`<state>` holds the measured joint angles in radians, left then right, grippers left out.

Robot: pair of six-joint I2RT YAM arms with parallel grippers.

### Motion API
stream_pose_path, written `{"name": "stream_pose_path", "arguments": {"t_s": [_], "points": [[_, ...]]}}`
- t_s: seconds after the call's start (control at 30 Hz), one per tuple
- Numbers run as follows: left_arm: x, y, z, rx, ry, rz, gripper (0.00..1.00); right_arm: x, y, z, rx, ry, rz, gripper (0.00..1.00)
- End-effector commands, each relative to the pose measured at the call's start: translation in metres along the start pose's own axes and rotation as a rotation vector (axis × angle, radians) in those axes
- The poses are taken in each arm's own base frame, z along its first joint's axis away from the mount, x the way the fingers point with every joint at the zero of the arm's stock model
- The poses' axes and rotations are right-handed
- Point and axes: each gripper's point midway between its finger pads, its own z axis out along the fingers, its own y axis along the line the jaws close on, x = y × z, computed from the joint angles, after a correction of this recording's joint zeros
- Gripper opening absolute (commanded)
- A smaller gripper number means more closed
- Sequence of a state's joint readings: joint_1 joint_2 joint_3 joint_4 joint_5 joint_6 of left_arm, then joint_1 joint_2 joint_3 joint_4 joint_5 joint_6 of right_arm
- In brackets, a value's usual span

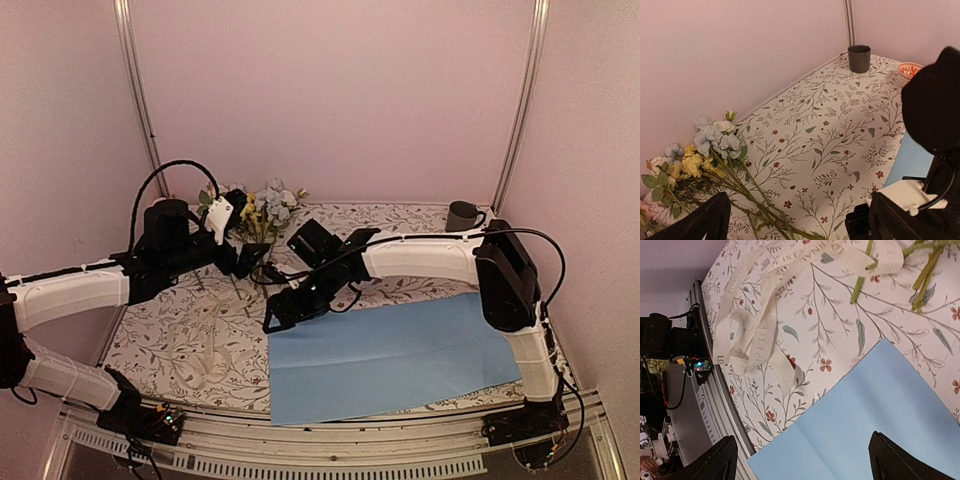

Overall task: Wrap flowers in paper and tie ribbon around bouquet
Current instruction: Move the folded wrapping paper to the corner of the board, then rotate the folded wrapping paper at the center of the board.

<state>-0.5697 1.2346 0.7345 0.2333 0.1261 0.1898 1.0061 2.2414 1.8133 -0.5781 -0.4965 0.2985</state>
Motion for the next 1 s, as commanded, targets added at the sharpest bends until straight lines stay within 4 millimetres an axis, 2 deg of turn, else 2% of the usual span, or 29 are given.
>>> {"name": "stream_pose_path", "arguments": {"t_s": [0.0,0.03,0.1,0.2,0.27,0.3,0.37,0.4,0.5,0.57,0.63,0.67,0.73,0.9,0.97], "points": [[0.001,-0.007,0.006,0.034,0.037,-0.018,0.92,-0.015,0.021,-0.061,0.039,-0.099,-0.088,0.94],[0.005,-0.011,0.010,0.057,0.063,-0.022,0.89,-0.007,0.012,-0.075,0.103,-0.109,-0.071,0.94],[0.013,-0.018,0.018,0.101,0.113,-0.038,0.83,0.024,-0.018,-0.100,0.244,-0.096,-0.003,0.94],[0.028,-0.032,0.026,0.159,0.207,-0.034,0.77,0.093,-0.074,-0.141,0.461,-0.049,0.186,0.94],[0.043,-0.050,0.030,0.198,0.300,0.003,0.73,0.141,-0.102,-0.167,0.565,-0.015,0.313,0.94],[0.049,-0.064,0.032,0.231,0.348,0.040,0.71,0.162,-0.111,-0.180,0.600,-0.009,0.362,0.95],[0.067,-0.104,0.026,0.321,0.461,0.126,0.66,0.190,-0.123,-0.201,0.615,-0.026,0.443,0.96],[0.074,-0.134,0.018,0.371,0.506,0.178,0.66,0.203,-0.130,-0.205,0.604,-0.023,0.489,0.96],[0.108,-0.194,-0.016,0.509,0.603,0.227,0.67,0.219,-0.145,-0.213,0.582,-0.032,0.540,0.96],[0.129,-0.214,-0.033,0.545,0.663,0.185,0.67,0.221,-0.153,-0.212,0.582,-0.040,0.543,0.97],[0.151,-0.221,-0.041,0.529,0.719,0.124,0.65,0.229,-0.166,-0.208,0.608,-0.016,0.548,0.97],[0.159,-0.223,-0.042,0.509,0.742,0.108,0.59,0.234,-0.173,-0.206,0.624,0.003,0.556,0.97],[0.170,-0.227,-0.042,0.499,0.779,0.085,0.58,0.241,-0.181,-0.200,0.634,0.034,0.560,0.97],[0.200,-0.219,-0.032,0.401,0.890,0.128,0.55,0.245,-0.184,-0.189,0.608,0.053,0.564,0.96],[0.206,-0.217,-0.028,0.387,0.913,0.156,0.55,0.245,-0.183,-0.186,0.594,0.049,0.566,0.95]]}}
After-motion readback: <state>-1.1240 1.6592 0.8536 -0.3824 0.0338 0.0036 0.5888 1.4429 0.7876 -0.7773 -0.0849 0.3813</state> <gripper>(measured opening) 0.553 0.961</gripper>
